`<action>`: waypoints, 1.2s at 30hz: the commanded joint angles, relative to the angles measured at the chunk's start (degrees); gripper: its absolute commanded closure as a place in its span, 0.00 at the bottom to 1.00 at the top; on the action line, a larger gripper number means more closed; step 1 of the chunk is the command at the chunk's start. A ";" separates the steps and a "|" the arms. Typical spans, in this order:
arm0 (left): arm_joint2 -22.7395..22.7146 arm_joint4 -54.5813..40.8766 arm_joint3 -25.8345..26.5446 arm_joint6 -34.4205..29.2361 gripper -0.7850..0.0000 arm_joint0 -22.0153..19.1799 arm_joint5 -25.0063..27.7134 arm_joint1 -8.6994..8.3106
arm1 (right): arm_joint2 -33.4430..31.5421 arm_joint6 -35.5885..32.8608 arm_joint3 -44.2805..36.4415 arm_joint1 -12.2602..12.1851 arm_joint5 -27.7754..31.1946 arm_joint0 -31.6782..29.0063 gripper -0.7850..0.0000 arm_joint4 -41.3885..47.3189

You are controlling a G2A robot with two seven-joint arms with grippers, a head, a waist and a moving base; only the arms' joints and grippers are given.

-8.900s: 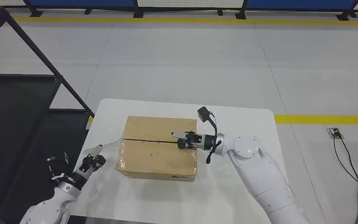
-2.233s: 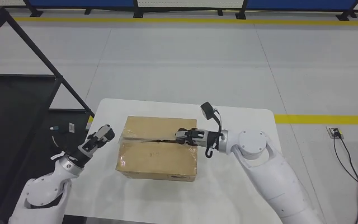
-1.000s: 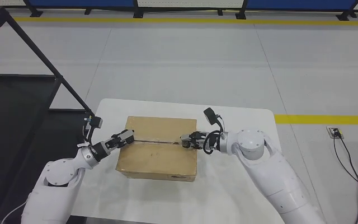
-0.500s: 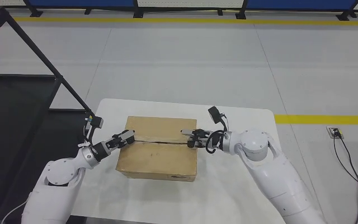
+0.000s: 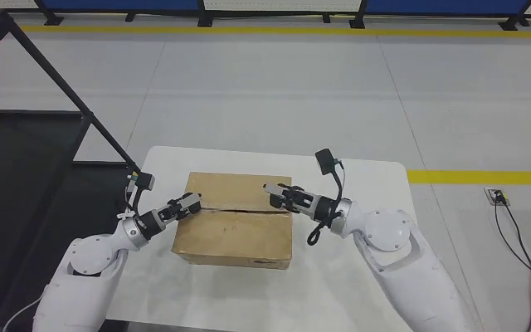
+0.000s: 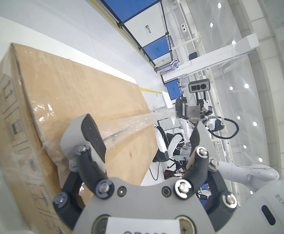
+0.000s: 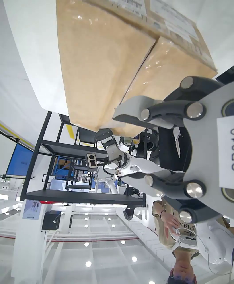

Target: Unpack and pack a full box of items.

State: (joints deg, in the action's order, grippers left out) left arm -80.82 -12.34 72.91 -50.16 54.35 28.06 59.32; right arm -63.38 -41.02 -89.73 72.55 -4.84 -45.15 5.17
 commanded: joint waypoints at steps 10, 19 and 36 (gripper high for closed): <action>0.51 -0.41 0.34 0.23 0.00 0.19 0.27 -0.10 | 2.81 1.14 3.38 1.03 2.27 3.27 1.00 1.11; 0.86 -0.66 0.07 0.06 0.00 -0.03 0.33 -0.20 | 8.83 2.78 14.91 3.44 -5.95 11.53 1.00 2.03; 1.08 -1.08 0.00 0.31 0.00 -0.19 0.56 -0.42 | 18.01 -10.80 33.37 7.20 -10.13 23.00 1.00 2.55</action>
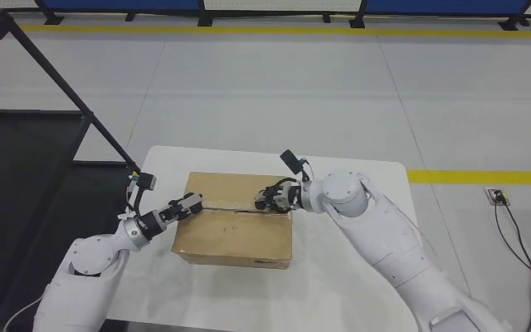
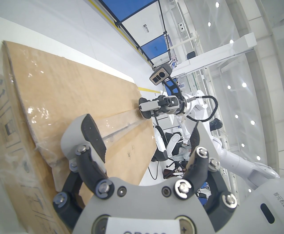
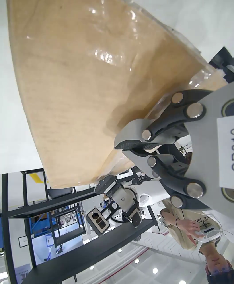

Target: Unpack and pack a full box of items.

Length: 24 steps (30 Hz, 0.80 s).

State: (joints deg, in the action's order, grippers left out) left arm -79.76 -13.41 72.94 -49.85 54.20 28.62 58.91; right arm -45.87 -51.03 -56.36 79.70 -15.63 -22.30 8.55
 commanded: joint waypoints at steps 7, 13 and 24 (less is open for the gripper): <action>0.18 -0.11 -0.03 0.11 0.00 -0.28 0.00 -0.08 | 0.64 -2.23 -0.11 -0.07 4.80 -0.23 1.00 -3.20; -0.10 -0.27 0.44 0.56 0.00 -0.09 0.14 -0.19 | 0.80 -1.13 -1.29 -0.03 4.97 -1.33 1.00 -4.82; -4.22 -2.94 -0.19 1.82 0.00 2.37 1.65 -0.96 | 2.61 4.00 -0.98 1.97 2.62 -1.03 1.00 -4.01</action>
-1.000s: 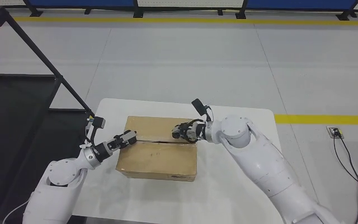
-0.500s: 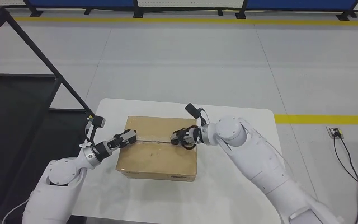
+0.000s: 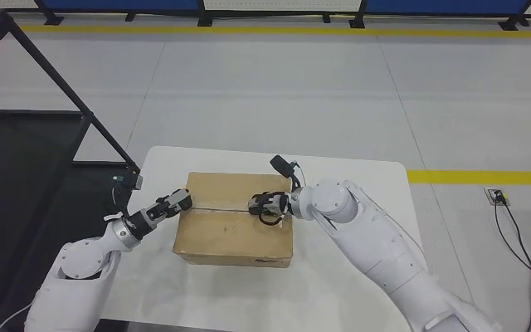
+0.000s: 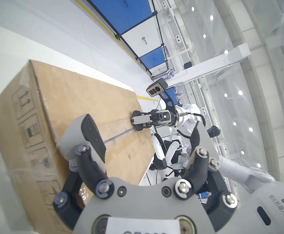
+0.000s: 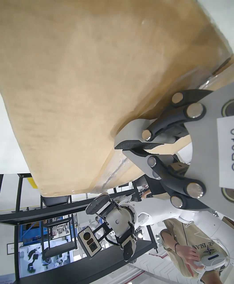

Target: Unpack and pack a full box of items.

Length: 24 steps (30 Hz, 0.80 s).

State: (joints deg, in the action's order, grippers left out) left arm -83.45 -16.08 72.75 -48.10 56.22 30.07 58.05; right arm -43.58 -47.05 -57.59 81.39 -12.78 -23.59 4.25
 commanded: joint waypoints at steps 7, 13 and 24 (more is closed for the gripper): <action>-3.89 -2.55 -0.09 0.40 0.00 3.47 1.29 -0.71 | 3.85 2.32 3.48 3.31 -1.46 3.12 1.00 2.04; -4.28 -3.70 -1.26 0.73 0.00 4.76 1.45 -0.79 | 7.57 4.53 7.62 6.79 -2.19 6.00 1.00 3.39; -6.06 -6.06 -2.10 -0.35 0.00 7.65 3.41 -1.16 | 13.26 7.77 18.15 14.67 2.24 10.17 1.00 7.00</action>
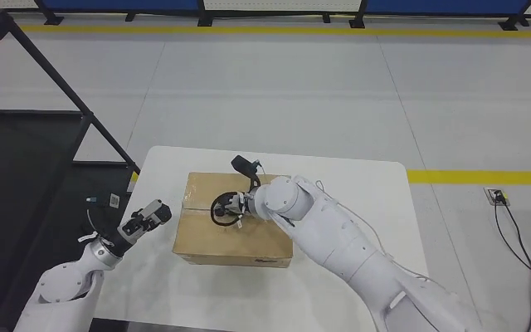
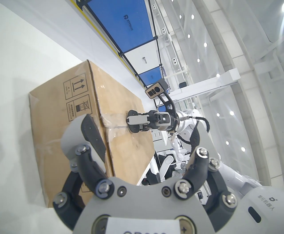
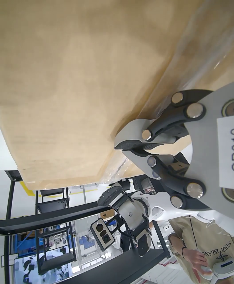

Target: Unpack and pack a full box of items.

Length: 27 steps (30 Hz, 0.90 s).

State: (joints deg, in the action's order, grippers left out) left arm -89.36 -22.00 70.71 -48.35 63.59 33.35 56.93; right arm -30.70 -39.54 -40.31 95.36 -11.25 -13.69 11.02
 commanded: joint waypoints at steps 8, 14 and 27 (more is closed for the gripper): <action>-0.81 -1.12 -0.34 -0.73 0.00 1.53 0.61 -0.22 | 2.39 2.92 7.39 6.17 6.16 2.18 1.00 2.07; -0.66 -1.36 -0.48 -1.29 0.00 1.54 0.60 -0.27 | 2.85 2.10 12.46 9.11 6.01 3.96 1.00 2.37; 0.32 -1.17 -0.46 -3.04 0.00 -0.38 0.21 -0.36 | -0.02 -1.20 16.50 9.02 6.71 5.07 1.00 0.83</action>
State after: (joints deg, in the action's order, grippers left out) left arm -89.19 -23.18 70.22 -51.30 63.35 33.62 56.55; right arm -30.39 -40.75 -23.91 104.61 -4.41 -8.53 12.03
